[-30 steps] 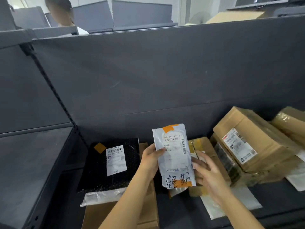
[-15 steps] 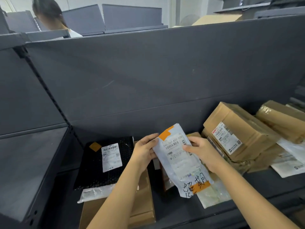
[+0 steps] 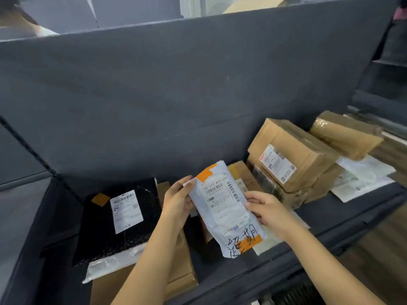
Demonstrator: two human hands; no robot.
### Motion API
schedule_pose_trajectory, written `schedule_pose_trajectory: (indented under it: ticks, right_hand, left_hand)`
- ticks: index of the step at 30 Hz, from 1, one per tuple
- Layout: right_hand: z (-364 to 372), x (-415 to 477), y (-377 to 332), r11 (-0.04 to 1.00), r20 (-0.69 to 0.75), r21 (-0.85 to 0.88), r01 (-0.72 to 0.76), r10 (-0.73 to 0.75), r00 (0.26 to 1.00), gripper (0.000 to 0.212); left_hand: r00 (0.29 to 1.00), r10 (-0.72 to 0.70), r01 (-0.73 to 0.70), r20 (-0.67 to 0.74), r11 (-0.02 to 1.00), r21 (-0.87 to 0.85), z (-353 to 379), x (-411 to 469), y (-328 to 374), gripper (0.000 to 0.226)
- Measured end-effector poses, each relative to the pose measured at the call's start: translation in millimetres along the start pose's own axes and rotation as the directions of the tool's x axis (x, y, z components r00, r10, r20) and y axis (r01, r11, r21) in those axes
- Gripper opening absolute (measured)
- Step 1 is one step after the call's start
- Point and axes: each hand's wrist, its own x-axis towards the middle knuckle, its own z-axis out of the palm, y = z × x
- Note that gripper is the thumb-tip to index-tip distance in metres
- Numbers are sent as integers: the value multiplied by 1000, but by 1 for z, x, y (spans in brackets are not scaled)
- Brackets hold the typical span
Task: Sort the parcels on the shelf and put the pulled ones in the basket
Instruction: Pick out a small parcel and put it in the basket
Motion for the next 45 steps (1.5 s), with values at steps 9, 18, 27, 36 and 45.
schedule_pose_trajectory:
  ticks: [9, 18, 27, 36, 45]
  right_hand:
    - [-40, -55, 86, 949, -540, 302, 92, 91, 837, 21]
    - [-68, -120, 145, 881, -660, 471, 42, 321, 680, 14]
    - [-84, -162, 220, 801, -679, 599, -13, 516, 522, 10]
    - [-103, -188, 275, 730, -645, 681, -55, 633, 428, 11]
    - [-143, -186, 309, 734, -651, 672, -98, 649, 394, 13]
  left_hand:
    - [866, -369, 281, 336, 917, 283, 50, -14, -122, 17]
    - [776, -506, 205, 375, 766, 609, 87, -43, -196, 20]
    - [742, -576, 91, 344, 594, 799, 112, -70, -256, 23]
    - [713, -621, 131, 325, 573, 809, 129, -102, -301, 24]
    - [685, -668, 236, 290, 580, 780, 155, -104, -353, 21]
